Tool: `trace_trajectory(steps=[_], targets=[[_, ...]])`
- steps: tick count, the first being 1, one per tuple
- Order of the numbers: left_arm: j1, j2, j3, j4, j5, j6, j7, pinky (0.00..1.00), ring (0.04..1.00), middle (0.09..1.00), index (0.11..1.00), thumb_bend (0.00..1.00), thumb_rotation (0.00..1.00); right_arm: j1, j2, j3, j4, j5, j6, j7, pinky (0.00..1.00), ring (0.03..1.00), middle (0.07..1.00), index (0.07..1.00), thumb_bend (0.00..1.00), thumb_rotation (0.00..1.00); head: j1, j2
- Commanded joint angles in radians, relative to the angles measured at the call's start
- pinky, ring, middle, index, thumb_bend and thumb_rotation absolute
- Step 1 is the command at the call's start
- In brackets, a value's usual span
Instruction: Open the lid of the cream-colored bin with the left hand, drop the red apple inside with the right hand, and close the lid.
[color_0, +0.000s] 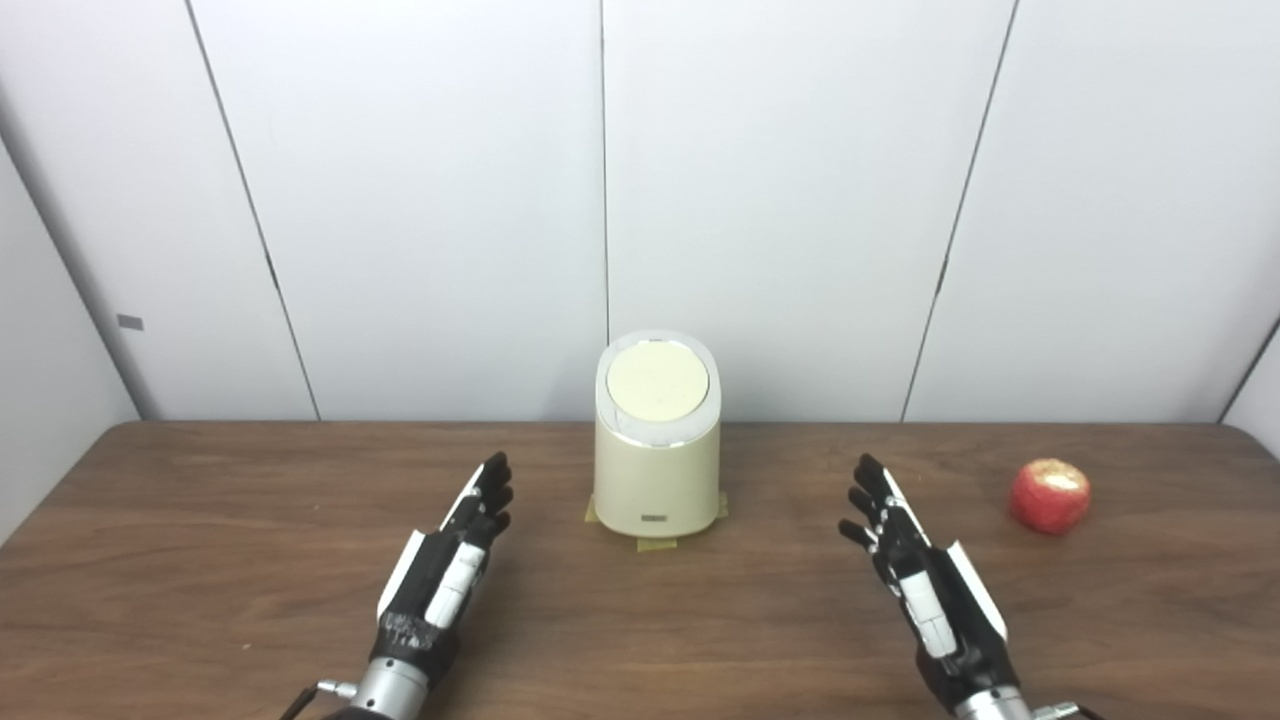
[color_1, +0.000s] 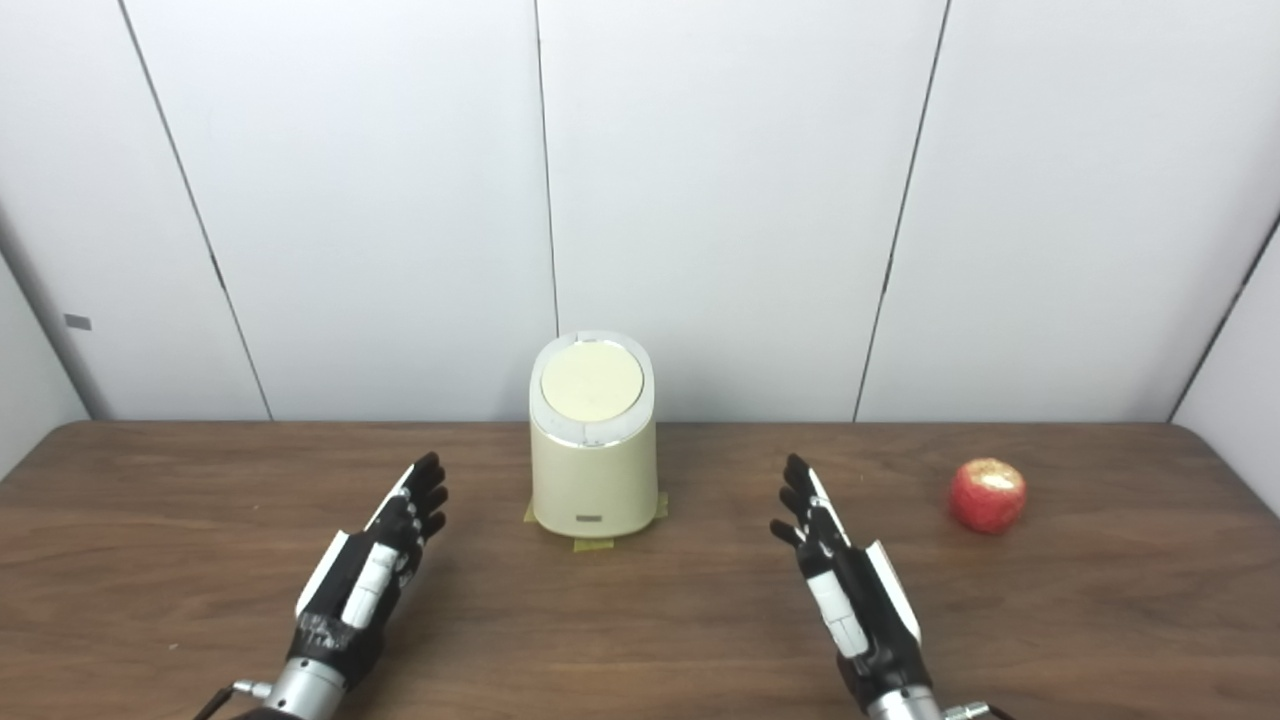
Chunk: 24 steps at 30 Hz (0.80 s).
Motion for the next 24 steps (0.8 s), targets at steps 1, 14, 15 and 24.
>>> trace_trajectory(steps=[1, 14, 15, 24], targets=[[-0.042, 0.004, -0.001, -0.042, 0.001, -0.023, 0.004, 1.0, 1.0, 1.0, 1.0, 1.0, 0.86, -0.042, -0.009, -0.001, -0.023, 0.008, -0.052, 0.001, 0.9, 0.975, 1.0, 1.0, 0.84, 1.0, 0.0, 0.0], [-0.252, 0.077, -0.046, -0.045, 0.2, 0.128, 0.067, 1.0, 1.0, 1.0, 1.0, 1.0, 0.91, -0.049, -0.014, 0.002, -0.008, -0.002, -0.065, -0.001, 0.89, 0.973, 1.0, 1.0, 0.82, 1.0, 0.007, -0.006], [-0.28, 0.079, -0.049, -0.04, 0.207, 0.14, 0.071, 1.0, 1.0, 1.0, 1.0, 1.0, 0.91, -0.05, -0.013, 0.002, -0.007, 0.001, -0.066, 0.0, 0.89, 0.973, 1.0, 1.0, 0.82, 1.0, 0.007, -0.007], [-0.474, 0.115, -0.104, -0.005, 0.366, 0.292, 0.081, 1.0, 1.0, 1.0, 1.0, 1.0, 0.88, -0.049, -0.007, 0.006, -0.01, -0.004, -0.068, -0.002, 0.9, 0.977, 1.0, 1.0, 0.83, 1.0, 0.001, -0.007]])
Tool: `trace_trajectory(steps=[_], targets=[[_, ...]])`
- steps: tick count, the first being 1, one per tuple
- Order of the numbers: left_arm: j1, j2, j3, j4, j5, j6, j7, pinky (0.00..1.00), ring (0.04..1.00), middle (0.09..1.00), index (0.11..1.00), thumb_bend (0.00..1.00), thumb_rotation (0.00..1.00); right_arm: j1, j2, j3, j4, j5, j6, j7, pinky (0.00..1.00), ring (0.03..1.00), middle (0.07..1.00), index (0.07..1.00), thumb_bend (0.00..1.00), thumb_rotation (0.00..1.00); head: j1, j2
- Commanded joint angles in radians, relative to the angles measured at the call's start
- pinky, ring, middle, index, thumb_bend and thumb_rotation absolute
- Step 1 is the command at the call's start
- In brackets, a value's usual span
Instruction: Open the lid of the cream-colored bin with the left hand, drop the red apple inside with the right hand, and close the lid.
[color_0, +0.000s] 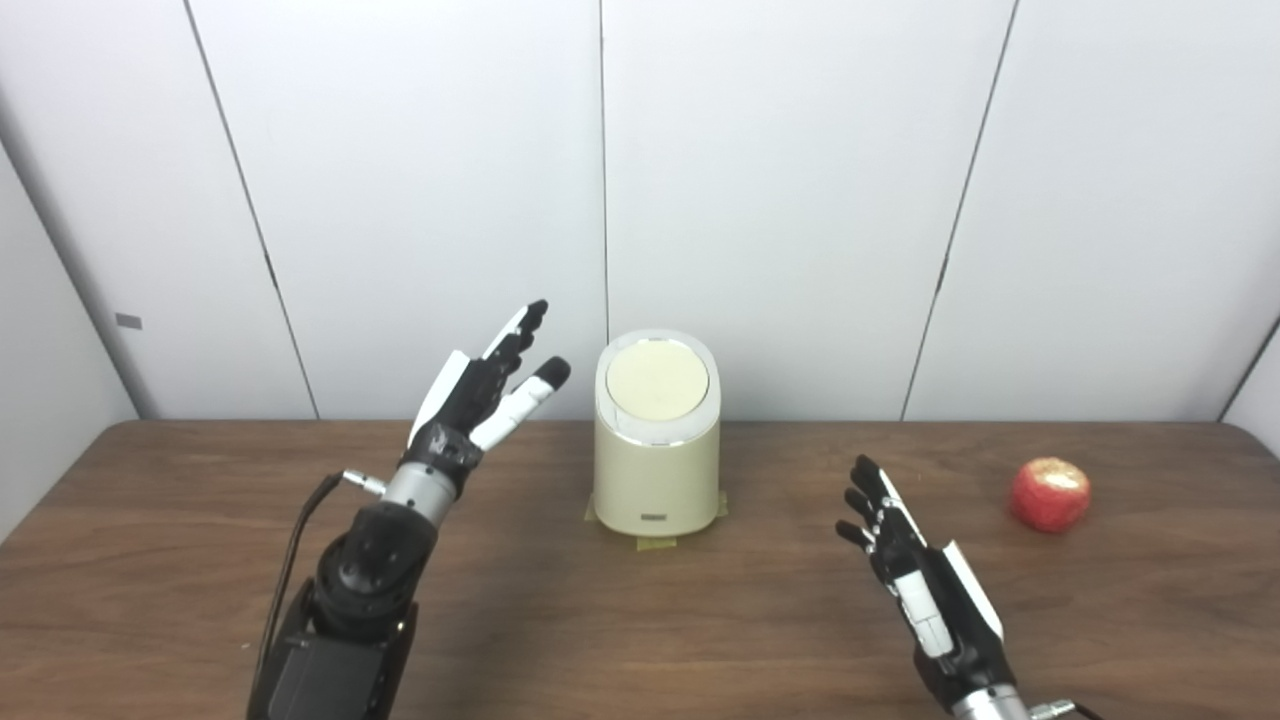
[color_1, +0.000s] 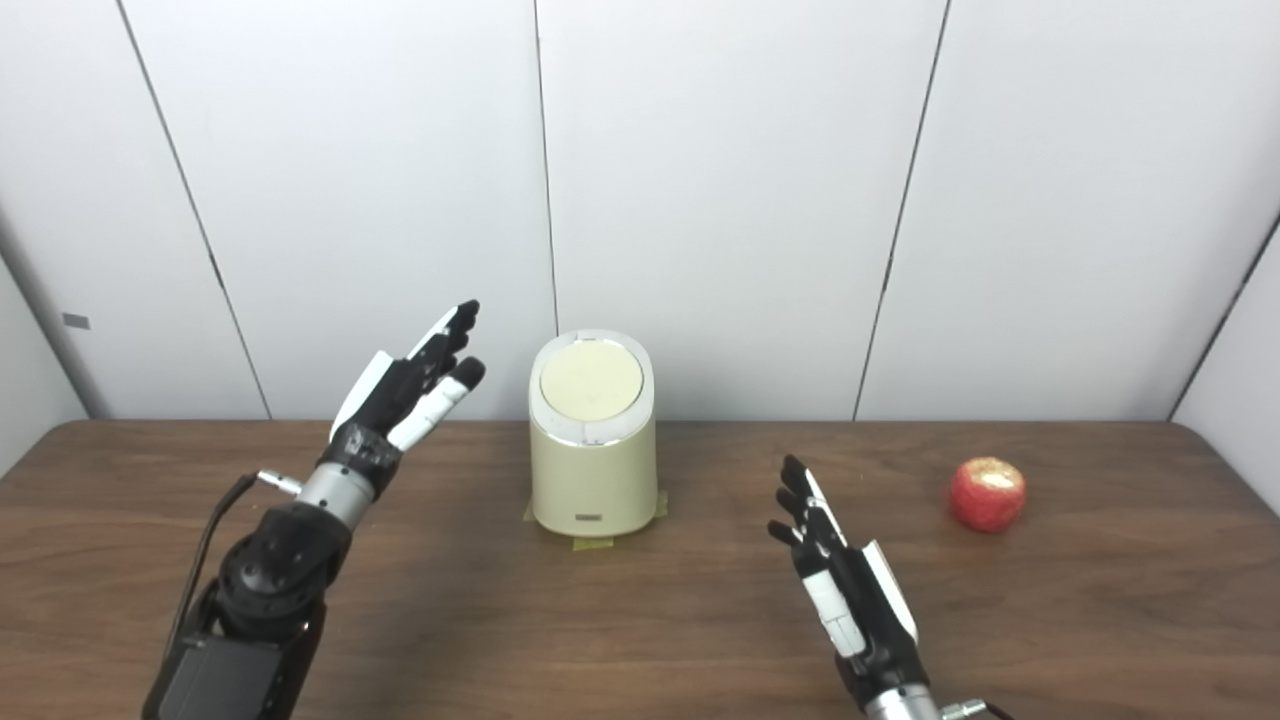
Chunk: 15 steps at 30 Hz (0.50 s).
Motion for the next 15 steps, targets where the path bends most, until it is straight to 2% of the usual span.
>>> trace_trajectory(steps=[1, 4, 6, 7, 8, 11, 15], targets=[[-0.097, 0.024, -0.012, -0.008, 0.046, 0.028, 0.019, 1.0, 1.0, 1.0, 1.0, 1.0, 0.86, -0.041, -0.003, -0.001, -0.024, 0.007, -0.048, -0.003, 0.9, 0.977, 1.0, 1.0, 0.82, 1.0, 0.001, 0.0], [-0.155, 0.046, -0.051, 0.01, 0.109, 0.074, 0.007, 1.0, 1.0, 1.0, 1.0, 1.0, 0.82, -0.039, 0.001, 0.002, -0.035, 0.005, -0.036, -0.003, 0.91, 0.976, 1.0, 1.0, 0.83, 1.0, -0.002, 0.004], [-0.197, 0.059, -0.081, 0.035, 0.156, 0.087, 0.007, 0.95, 1.0, 1.0, 1.0, 1.0, 0.75, -0.037, 0.004, 0.006, -0.039, -0.001, -0.033, -0.005, 0.91, 0.973, 1.0, 1.0, 0.84, 1.0, -0.004, 0.005], [-0.215, 0.064, -0.093, 0.05, 0.172, 0.085, 0.009, 0.93, 1.0, 1.0, 1.0, 1.0, 0.74, -0.036, 0.005, 0.008, -0.041, -0.002, -0.03, -0.005, 0.91, 0.973, 1.0, 1.0, 0.84, 1.0, -0.005, 0.006], [-0.233, 0.068, -0.105, 0.072, 0.184, 0.072, 0.011, 0.97, 1.0, 1.0, 1.0, 1.0, 0.71, -0.035, 0.007, 0.009, -0.043, -0.004, -0.026, -0.006, 0.91, 0.974, 1.0, 1.0, 0.84, 1.0, -0.007, 0.007], [-0.274, 0.084, -0.152, 0.134, 0.237, 0.041, 0.013, 0.99, 1.0, 1.0, 1.0, 1.0, 0.67, -0.036, 0.009, 0.012, -0.05, -0.007, -0.017, -0.007, 0.92, 0.974, 1.0, 1.0, 0.83, 1.0, -0.009, 0.007], [-0.313, 0.086, -0.208, 0.185, 0.319, 0.061, 0.03, 1.0, 1.0, 1.0, 1.0, 1.0, 0.65, -0.036, 0.01, 0.014, -0.056, -0.01, -0.01, -0.007, 0.91, 0.967, 1.0, 1.0, 0.83, 1.0, -0.011, 0.008]])
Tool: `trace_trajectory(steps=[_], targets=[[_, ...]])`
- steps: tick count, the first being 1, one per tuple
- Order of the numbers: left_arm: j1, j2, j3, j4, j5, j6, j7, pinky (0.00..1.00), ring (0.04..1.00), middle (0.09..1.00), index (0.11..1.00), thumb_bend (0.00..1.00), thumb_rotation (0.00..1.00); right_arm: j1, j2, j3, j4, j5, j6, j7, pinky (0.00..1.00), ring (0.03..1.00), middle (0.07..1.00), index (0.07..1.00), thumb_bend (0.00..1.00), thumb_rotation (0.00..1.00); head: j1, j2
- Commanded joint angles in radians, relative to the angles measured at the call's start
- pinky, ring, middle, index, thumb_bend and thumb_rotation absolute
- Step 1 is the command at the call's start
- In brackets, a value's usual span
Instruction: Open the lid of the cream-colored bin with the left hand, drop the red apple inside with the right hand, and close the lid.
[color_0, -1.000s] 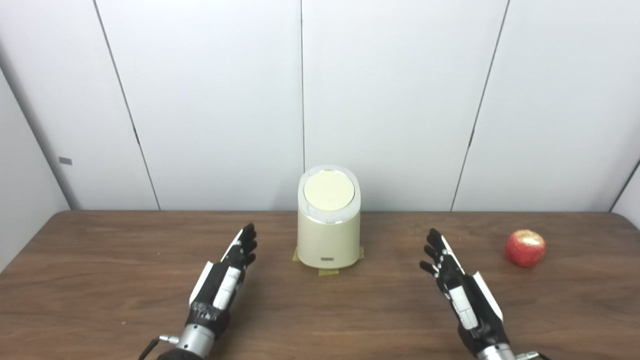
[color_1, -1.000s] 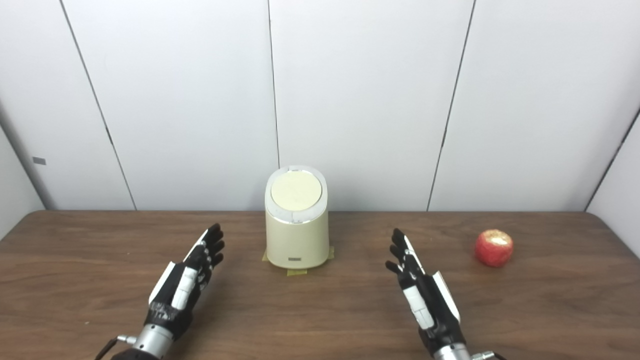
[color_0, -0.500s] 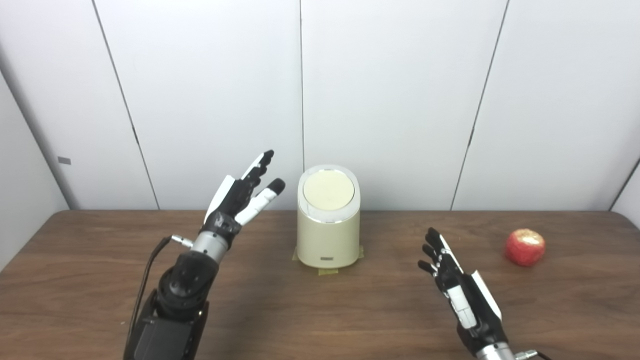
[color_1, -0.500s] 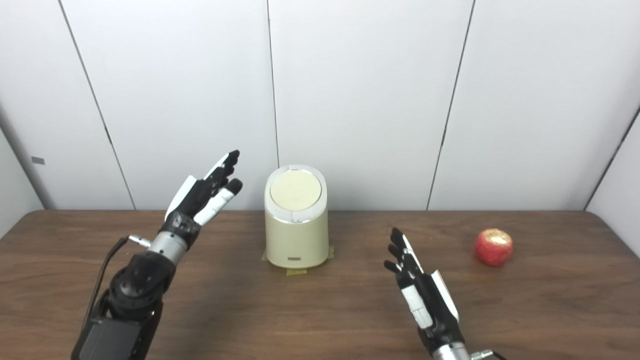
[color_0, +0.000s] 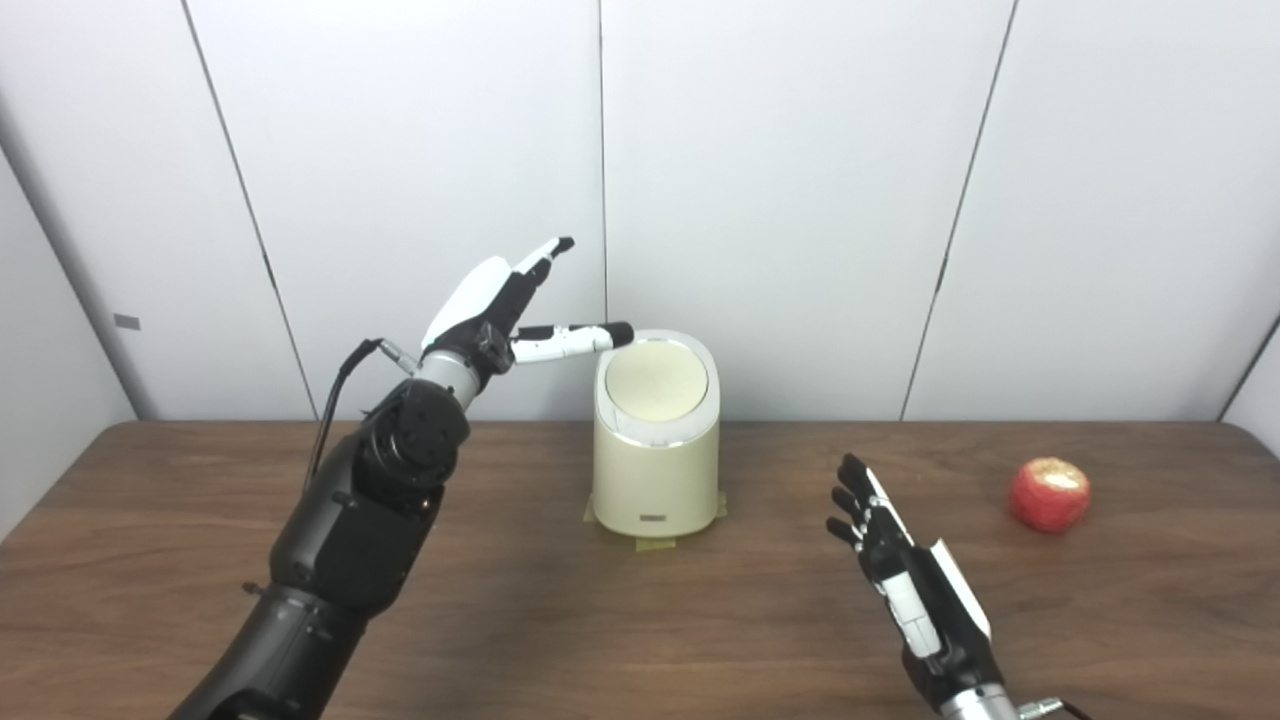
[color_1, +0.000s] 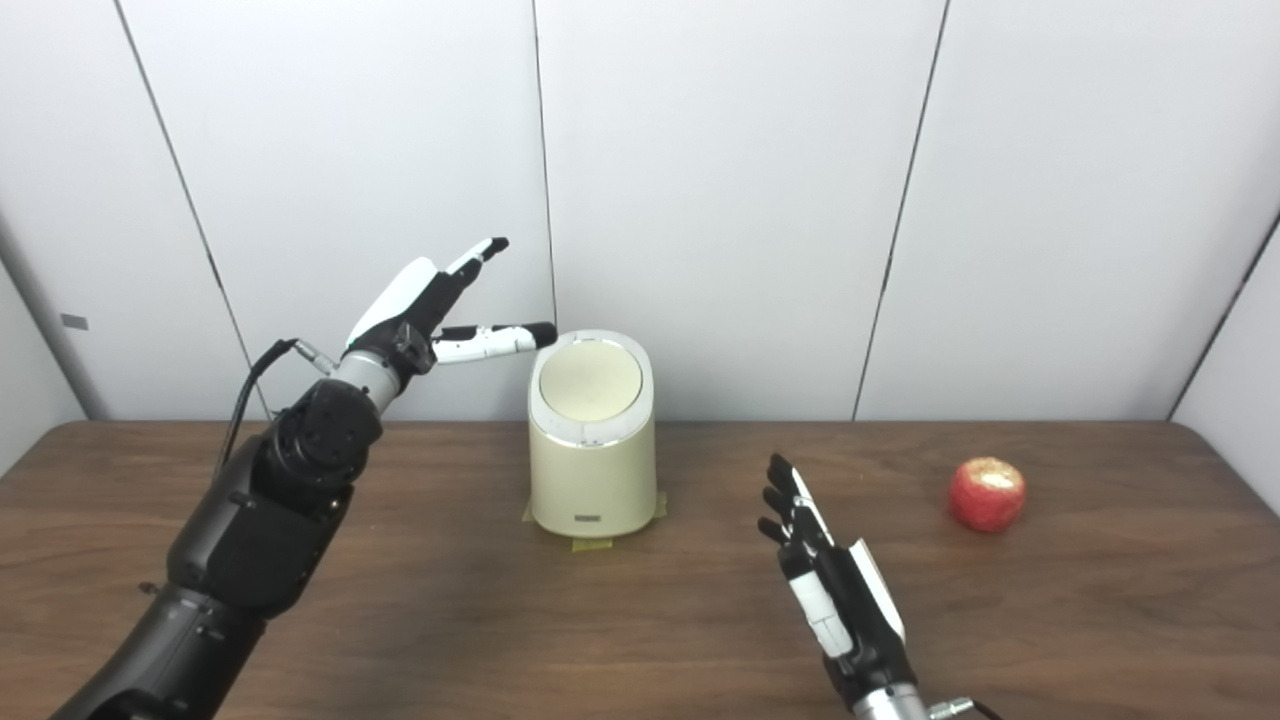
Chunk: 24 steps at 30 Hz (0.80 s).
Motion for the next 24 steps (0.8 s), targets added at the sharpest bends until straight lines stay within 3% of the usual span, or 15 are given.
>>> trace_trajectory(steps=[1, 6, 16, 24], targets=[[-0.084, 0.012, -0.025, 0.013, 0.069, -0.014, 0.041, 1.0, 1.0, 1.0, 1.0, 1.0, 0.65, -0.035, 0.0, 0.001, -0.044, -0.001, -0.019, -0.006, 0.91, 0.967, 1.0, 1.0, 0.84, 1.0, -0.002, 0.001], [-0.106, 0.012, -0.088, 0.065, 0.173, -0.024, 0.076, 1.0, 1.0, 1.0, 1.0, 1.0, 0.67, -0.034, 0.004, 0.003, -0.052, -0.006, -0.019, -0.01, 0.9, 0.965, 1.0, 1.0, 0.83, 1.0, -0.01, 0.006], [-0.11, -0.031, -0.114, 0.118, 0.235, -0.022, 0.111, 1.0, 1.0, 1.0, 1.0, 1.0, 0.7, -0.031, 0.01, 0.001, -0.071, -0.016, -0.004, -0.014, 0.9, 0.967, 1.0, 1.0, 0.84, 1.0, -0.016, 0.013], [-0.132, -0.049, -0.195, 0.155, 0.376, 0.006, 0.151, 1.0, 1.0, 1.0, 1.0, 1.0, 0.73, -0.027, 0.015, -0.001, -0.08, -0.013, 0.007, -0.012, 0.9, 0.969, 1.0, 1.0, 0.84, 1.0, -0.013, 0.017]])
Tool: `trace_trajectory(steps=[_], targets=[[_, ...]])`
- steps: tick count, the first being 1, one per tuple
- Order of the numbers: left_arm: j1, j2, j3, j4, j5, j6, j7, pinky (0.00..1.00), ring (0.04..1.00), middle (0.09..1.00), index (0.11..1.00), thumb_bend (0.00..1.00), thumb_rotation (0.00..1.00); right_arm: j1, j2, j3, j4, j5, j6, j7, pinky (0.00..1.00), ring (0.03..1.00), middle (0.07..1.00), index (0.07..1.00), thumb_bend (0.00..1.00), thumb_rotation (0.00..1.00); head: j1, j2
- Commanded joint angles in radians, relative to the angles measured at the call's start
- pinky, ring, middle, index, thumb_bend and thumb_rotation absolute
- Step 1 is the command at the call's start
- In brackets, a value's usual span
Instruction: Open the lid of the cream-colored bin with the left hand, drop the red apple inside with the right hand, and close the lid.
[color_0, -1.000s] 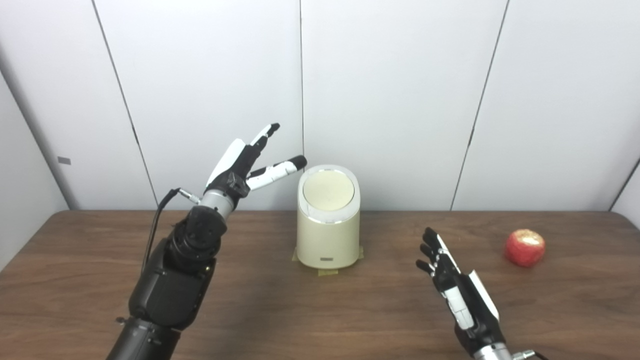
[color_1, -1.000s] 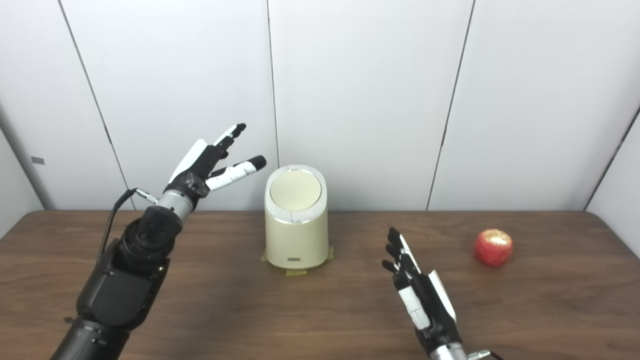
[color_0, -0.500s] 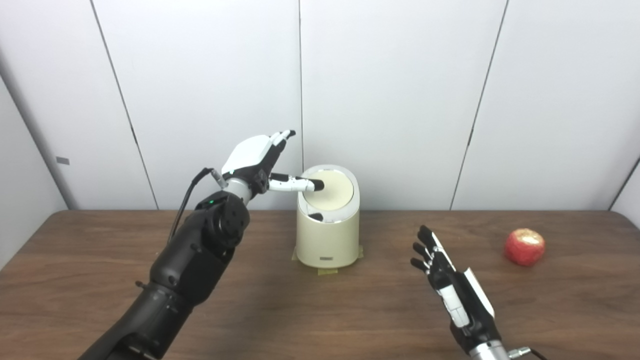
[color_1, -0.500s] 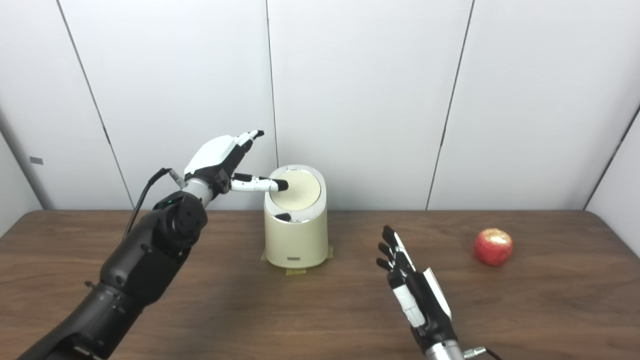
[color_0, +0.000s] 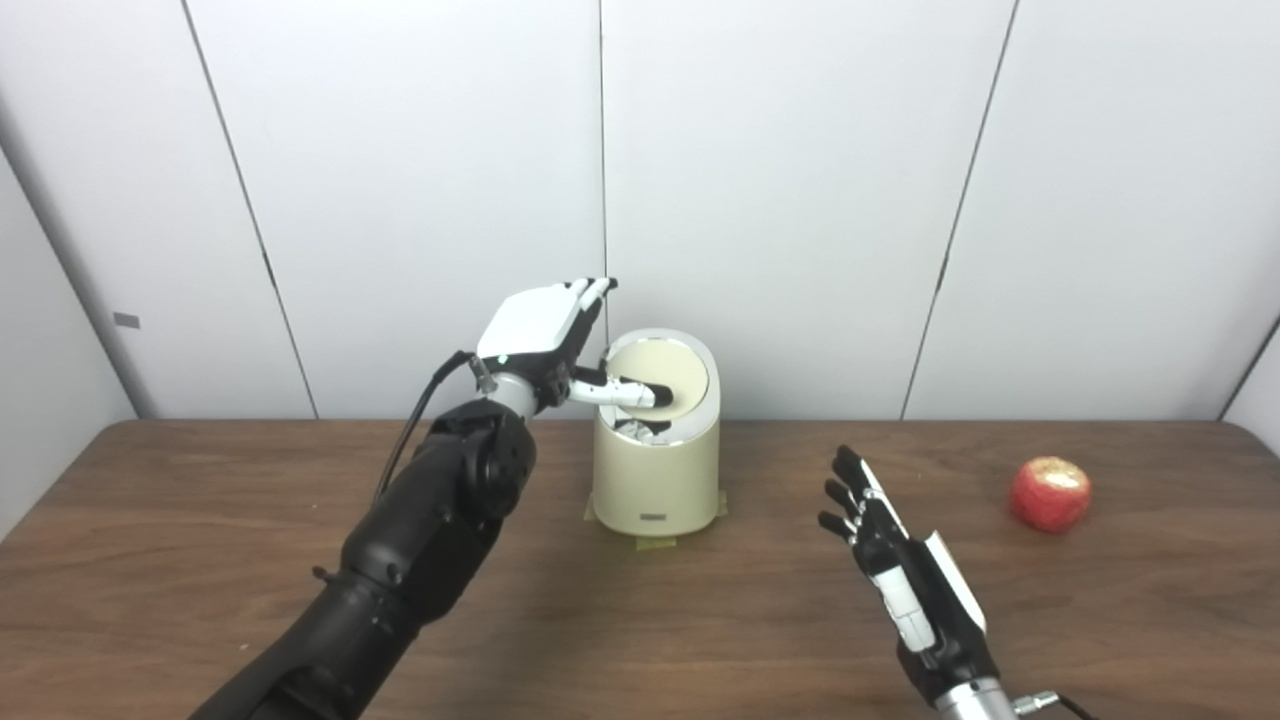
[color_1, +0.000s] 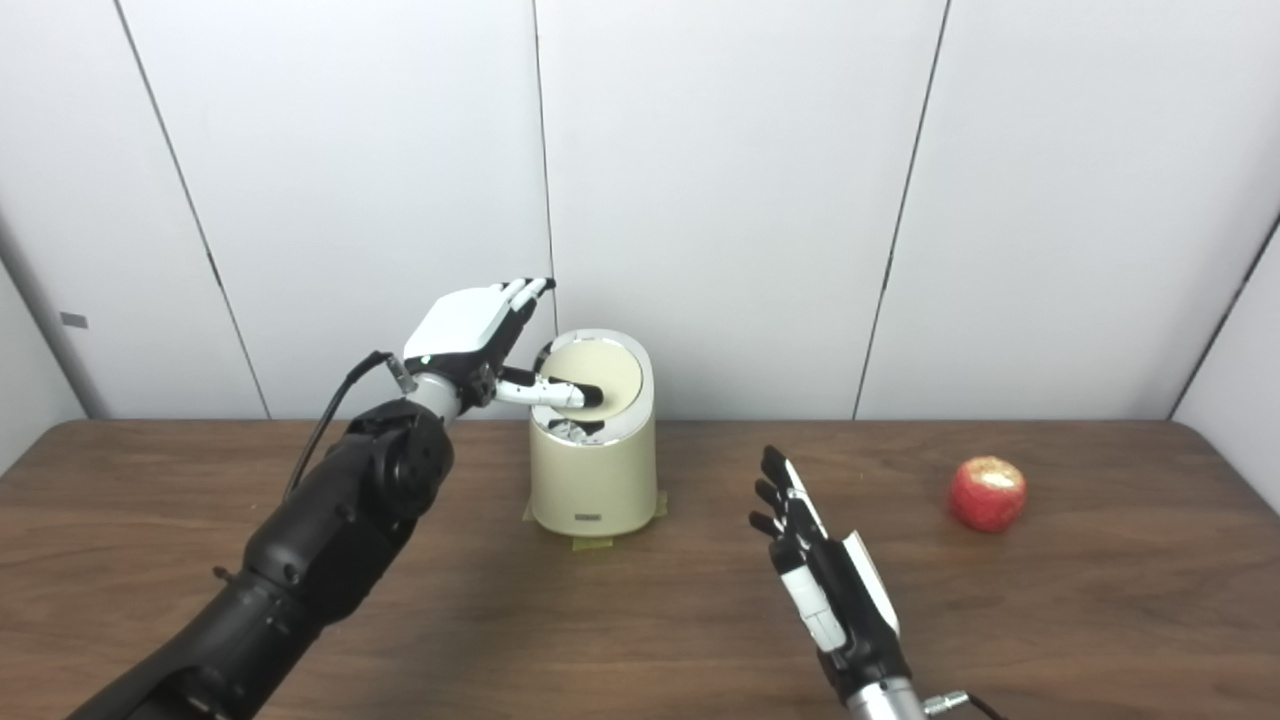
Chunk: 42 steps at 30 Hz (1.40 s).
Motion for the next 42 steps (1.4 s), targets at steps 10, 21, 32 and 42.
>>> trace_trajectory(steps=[10, 21, 32, 42], targets=[[-0.111, 0.015, -0.089, 0.0, 0.177, 0.023, 0.024, 1.0, 1.0, 1.0, 1.0, 1.0, 0.6, -0.029, -0.001, -0.002, -0.043, 0.015, -0.013, -0.004, 0.9, 0.971, 1.0, 1.0, 0.84, 1.0, -0.001, 0.007], [-0.134, 0.079, -0.203, -0.051, 0.389, 0.059, -0.111, 1.0, 1.0, 1.0, 1.0, 1.0, 0.4, -0.031, -0.003, -0.003, -0.04, 0.015, -0.014, -0.004, 0.89, 0.967, 1.0, 1.0, 0.84, 1.0, 0.007, 0.012], [-0.057, 0.103, -0.221, -0.062, 0.446, 0.065, -0.143, 1.0, 1.0, 1.0, 1.0, 1.0, 0.33, -0.028, -0.011, -0.004, -0.052, 0.02, -0.008, 0.002, 0.9, 0.968, 1.0, 1.0, 0.82, 1.0, 0.012, 0.02], [-0.011, 0.055, -0.005, -0.112, 0.177, -0.018, -0.032, 1.0, 1.0, 1.0, 1.0, 1.0, 0.42, -0.028, -0.015, -0.001, -0.047, 0.02, -0.01, 0.003, 0.88, 0.961, 1.0, 1.0, 0.83, 1.0, 0.021, 0.019]])
